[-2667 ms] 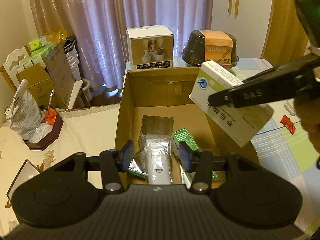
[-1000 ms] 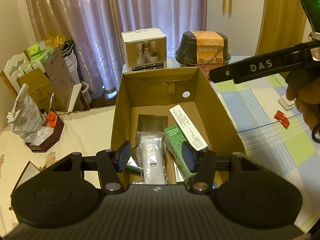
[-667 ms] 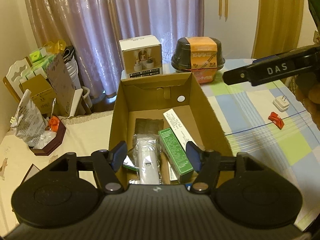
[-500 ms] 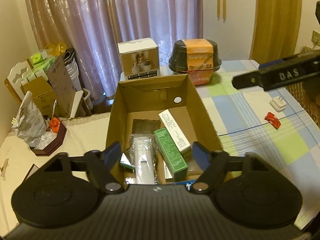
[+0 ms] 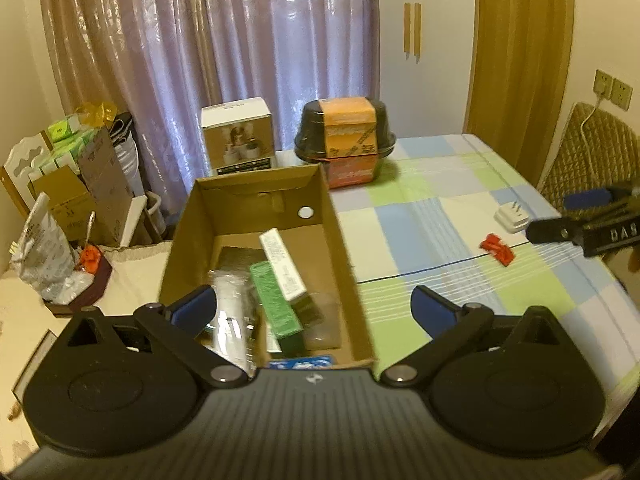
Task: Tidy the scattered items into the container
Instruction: 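Move both tools back toward the red packet and white plug on the table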
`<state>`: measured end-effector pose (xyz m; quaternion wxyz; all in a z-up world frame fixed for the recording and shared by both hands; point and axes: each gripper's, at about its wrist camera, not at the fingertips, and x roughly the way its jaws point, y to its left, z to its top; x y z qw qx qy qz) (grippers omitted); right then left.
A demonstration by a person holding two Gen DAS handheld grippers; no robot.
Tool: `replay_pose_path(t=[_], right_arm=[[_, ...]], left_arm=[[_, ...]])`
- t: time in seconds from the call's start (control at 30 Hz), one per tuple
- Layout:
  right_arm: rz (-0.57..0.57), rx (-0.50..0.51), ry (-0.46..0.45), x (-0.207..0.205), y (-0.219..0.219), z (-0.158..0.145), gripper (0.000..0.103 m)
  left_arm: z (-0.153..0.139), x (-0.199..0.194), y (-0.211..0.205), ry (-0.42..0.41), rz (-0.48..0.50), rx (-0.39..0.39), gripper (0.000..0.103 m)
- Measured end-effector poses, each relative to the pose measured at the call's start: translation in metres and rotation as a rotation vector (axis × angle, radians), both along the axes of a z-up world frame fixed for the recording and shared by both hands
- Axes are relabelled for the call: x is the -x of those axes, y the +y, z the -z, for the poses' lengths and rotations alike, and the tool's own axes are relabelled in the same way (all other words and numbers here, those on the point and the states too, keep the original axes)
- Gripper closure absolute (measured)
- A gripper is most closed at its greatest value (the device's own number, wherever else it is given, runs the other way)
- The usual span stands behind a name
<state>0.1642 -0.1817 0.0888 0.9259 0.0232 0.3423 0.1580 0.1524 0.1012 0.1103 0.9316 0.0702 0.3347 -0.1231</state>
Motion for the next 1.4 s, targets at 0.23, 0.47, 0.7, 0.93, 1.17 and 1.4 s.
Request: replay_pose_path(t=[0.23, 0.47, 0.7, 0.93, 1.17, 1.4], right_arm=[[0.071, -0.014, 0.023, 0.043, -0.047, 0.013, 0.000], [0.153, -0.016, 0.072, 0.076, -0.086, 0.042, 0.000], [0.212, -0.018, 0.101, 0.086, -0.117, 0.058, 0.000], [0.252, 0.006, 0.095, 0.079, -0.145, 0.065, 0.000], [0.276, 0.037, 0.087, 0.050, -0.178, 0.067, 0.000], [0.273, 0.054, 0.095, 0.006, -0.198, 0.074, 0.000]], left_arm=[[0.003, 0.020, -0.032, 0.007, 0.020, 0.033, 0.001], [0.015, 0.038, -0.072, 0.023, 0.074, 0.055, 0.001], [0.038, 0.040, -0.119, 0.076, 0.155, 0.047, 0.001], [0.060, 0.028, -0.161, 0.113, 0.174, 0.054, 0.001], [0.087, 0.001, -0.208, 0.130, 0.115, 0.077, 0.001], [0.114, -0.027, -0.249, 0.147, 0.028, 0.092, 0.001]])
